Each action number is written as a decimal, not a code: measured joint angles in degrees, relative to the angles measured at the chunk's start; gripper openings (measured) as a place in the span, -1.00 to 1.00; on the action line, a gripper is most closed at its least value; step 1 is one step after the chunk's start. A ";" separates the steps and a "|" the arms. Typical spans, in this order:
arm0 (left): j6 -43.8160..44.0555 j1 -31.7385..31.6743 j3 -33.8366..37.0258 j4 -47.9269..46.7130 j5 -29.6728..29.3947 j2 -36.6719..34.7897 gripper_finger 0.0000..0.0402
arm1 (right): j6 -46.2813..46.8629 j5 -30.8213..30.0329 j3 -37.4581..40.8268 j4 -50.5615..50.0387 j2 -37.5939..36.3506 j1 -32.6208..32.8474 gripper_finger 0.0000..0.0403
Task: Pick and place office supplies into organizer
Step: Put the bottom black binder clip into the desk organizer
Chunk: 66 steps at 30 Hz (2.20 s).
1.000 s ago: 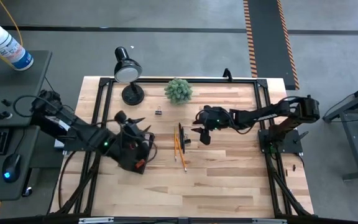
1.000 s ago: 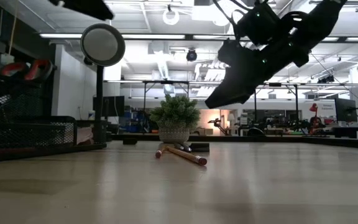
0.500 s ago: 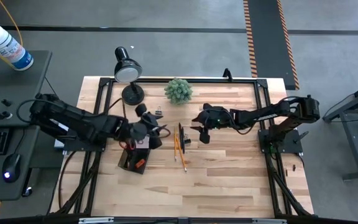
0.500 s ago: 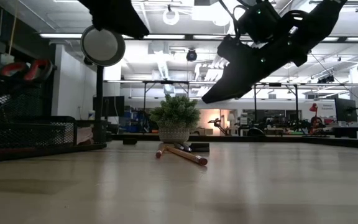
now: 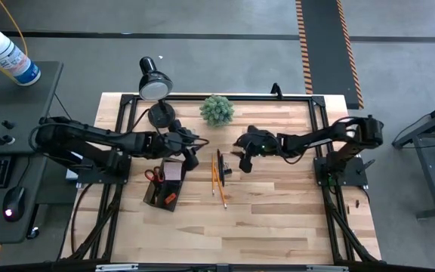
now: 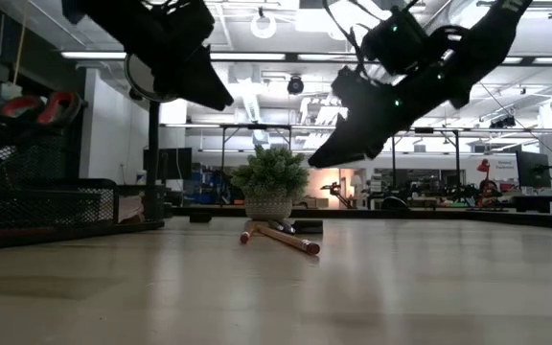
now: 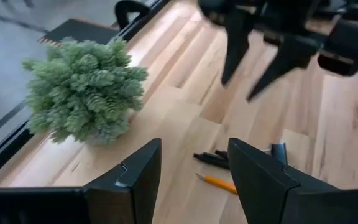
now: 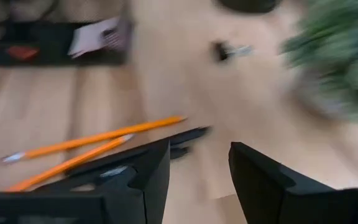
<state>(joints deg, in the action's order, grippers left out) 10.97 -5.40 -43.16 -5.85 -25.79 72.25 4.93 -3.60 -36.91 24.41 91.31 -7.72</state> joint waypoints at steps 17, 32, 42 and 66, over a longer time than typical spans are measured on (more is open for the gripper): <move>-1.72 0.14 2.58 4.99 0.34 0.00 -0.14 | -2.10 4.10 -4.80 2.32 12.17 2.77 -0.23; -1.72 0.14 2.58 4.92 0.32 0.00 -0.14 | 10.91 0.37 -10.03 -10.02 12.72 2.64 -0.23; -1.72 0.14 2.58 4.86 -0.36 0.00 -0.14 | 23.56 -7.97 -11.89 -18.01 12.72 3.92 -0.27; -0.22 0.14 2.58 -4.92 -4.21 0.00 -0.14 | 35.66 -1.10 -26.03 -36.16 18.75 7.49 -0.38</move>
<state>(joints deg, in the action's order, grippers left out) 10.75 -5.26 -40.58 -10.77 -30.00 72.25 40.59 -4.70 -62.94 -11.75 110.06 -0.23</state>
